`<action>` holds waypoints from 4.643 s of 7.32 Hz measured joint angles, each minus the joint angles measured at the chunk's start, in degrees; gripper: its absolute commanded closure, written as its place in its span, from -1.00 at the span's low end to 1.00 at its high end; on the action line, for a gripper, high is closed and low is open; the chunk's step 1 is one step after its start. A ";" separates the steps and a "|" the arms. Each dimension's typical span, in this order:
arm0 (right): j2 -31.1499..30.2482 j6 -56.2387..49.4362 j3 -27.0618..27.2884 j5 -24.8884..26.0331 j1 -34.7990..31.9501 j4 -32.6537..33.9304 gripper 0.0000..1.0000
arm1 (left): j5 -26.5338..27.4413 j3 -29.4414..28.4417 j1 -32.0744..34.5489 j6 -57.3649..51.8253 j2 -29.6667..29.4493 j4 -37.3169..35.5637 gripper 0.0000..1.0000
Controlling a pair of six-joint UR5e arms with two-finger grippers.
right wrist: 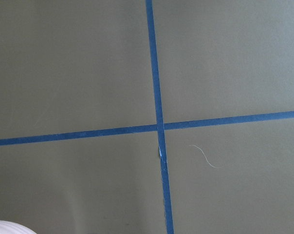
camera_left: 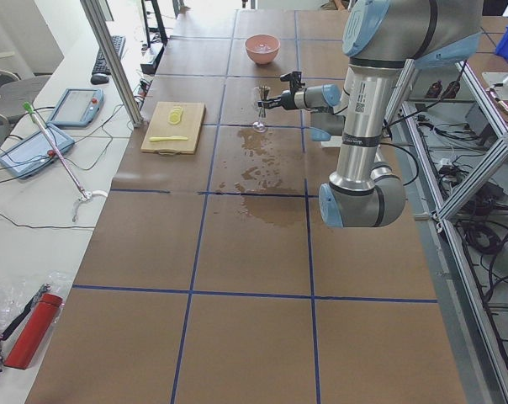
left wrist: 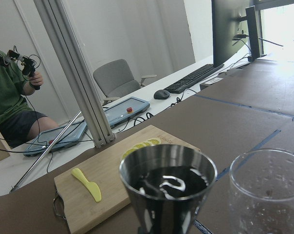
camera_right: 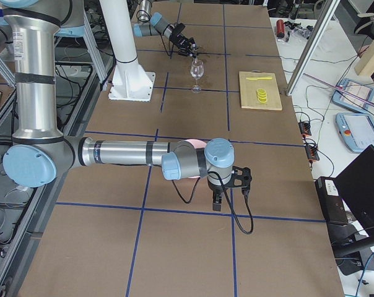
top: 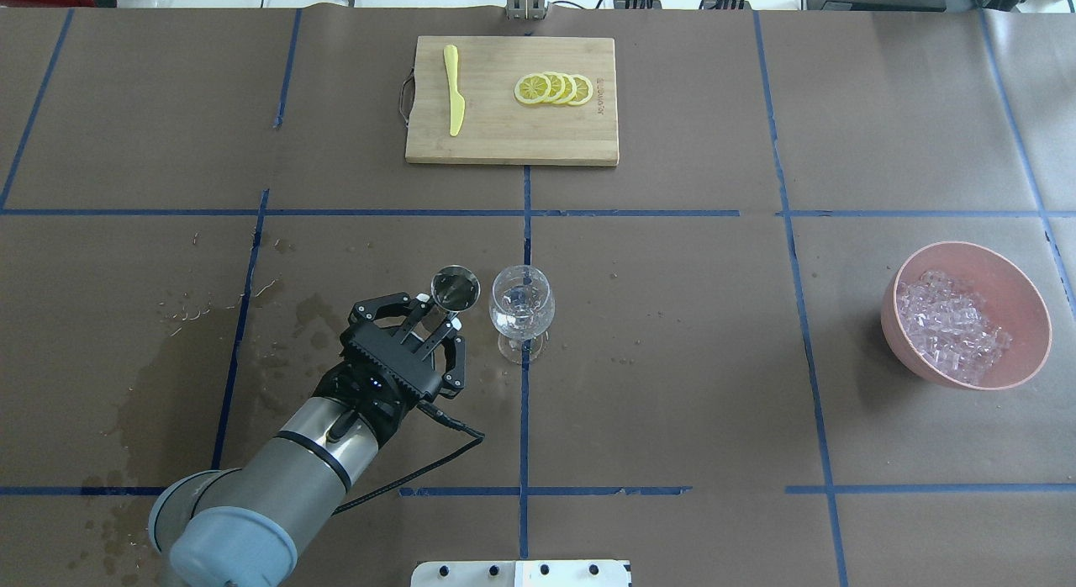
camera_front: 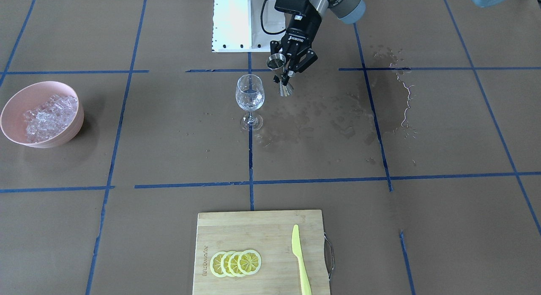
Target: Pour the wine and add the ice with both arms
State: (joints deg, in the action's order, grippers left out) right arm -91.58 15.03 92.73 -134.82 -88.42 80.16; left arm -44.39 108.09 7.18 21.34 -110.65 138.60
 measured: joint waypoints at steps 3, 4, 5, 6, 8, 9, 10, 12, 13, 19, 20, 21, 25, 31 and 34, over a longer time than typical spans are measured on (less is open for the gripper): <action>0.00 0.00 0.04 -0.07 0.00 0.00 -1.00 | -4.61 5.22 0.95 -0.26 -2.08 -16.62 1.00; 0.00 0.00 0.09 -0.45 0.00 0.00 -1.00 | -5.67 6.53 1.39 -0.77 -2.54 -21.63 1.00; 0.00 0.00 0.13 -1.09 0.00 0.00 -1.00 | -6.92 7.03 2.04 -1.73 -3.52 -25.71 1.00; 0.00 0.02 0.15 -1.45 0.00 0.00 -1.00 | -7.93 7.14 2.66 -2.39 -4.80 -29.10 1.00; 0.00 0.04 0.26 -1.65 0.00 -0.06 -1.00 | -10.49 7.10 4.19 -3.88 -6.58 -33.17 1.00; 0.00 0.06 0.28 -1.67 0.00 -0.08 -1.00 | -11.23 6.90 4.65 -4.90 -6.77 -34.24 1.00; 0.00 0.08 0.28 -1.67 0.00 -0.08 -1.00 | -11.53 6.82 4.87 -6.18 -7.03 -35.54 1.00; 0.00 0.07 0.24 -1.67 0.00 -0.07 -1.00 | -11.67 6.85 4.94 -9.31 -7.75 -37.15 1.00; -0.02 0.05 0.21 -1.67 0.00 -0.03 -1.00 | -11.68 6.93 4.95 -11.07 -8.16 -38.33 1.00; -0.06 0.09 0.17 -1.76 0.00 0.00 -1.00 | -11.49 7.05 6.19 -21.66 -11.58 -47.96 1.00; -0.05 0.09 0.17 -1.76 0.00 0.00 -1.00 | -11.45 7.03 6.19 -23.36 -11.71 -48.78 1.00; -0.02 0.09 0.17 -1.76 0.00 0.00 -1.00 | -11.41 7.01 6.19 -24.89 -11.78 -49.17 1.00; -0.02 0.09 0.17 -1.96 0.00 0.00 -1.00 | -11.34 7.17 6.45 -28.70 -13.60 -51.70 1.00; 0.00 0.07 0.26 -2.11 0.00 0.00 -1.00 | -11.33 7.15 6.96 -31.47 -15.33 -55.07 1.00; 0.00 0.06 0.22 -2.11 0.00 0.00 -1.00 | -11.34 7.09 7.05 -31.53 -15.25 -55.10 1.00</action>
State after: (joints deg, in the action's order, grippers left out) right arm -91.58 15.09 92.95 -136.93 -88.42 80.16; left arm -55.72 115.18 14.23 -10.19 -125.89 83.50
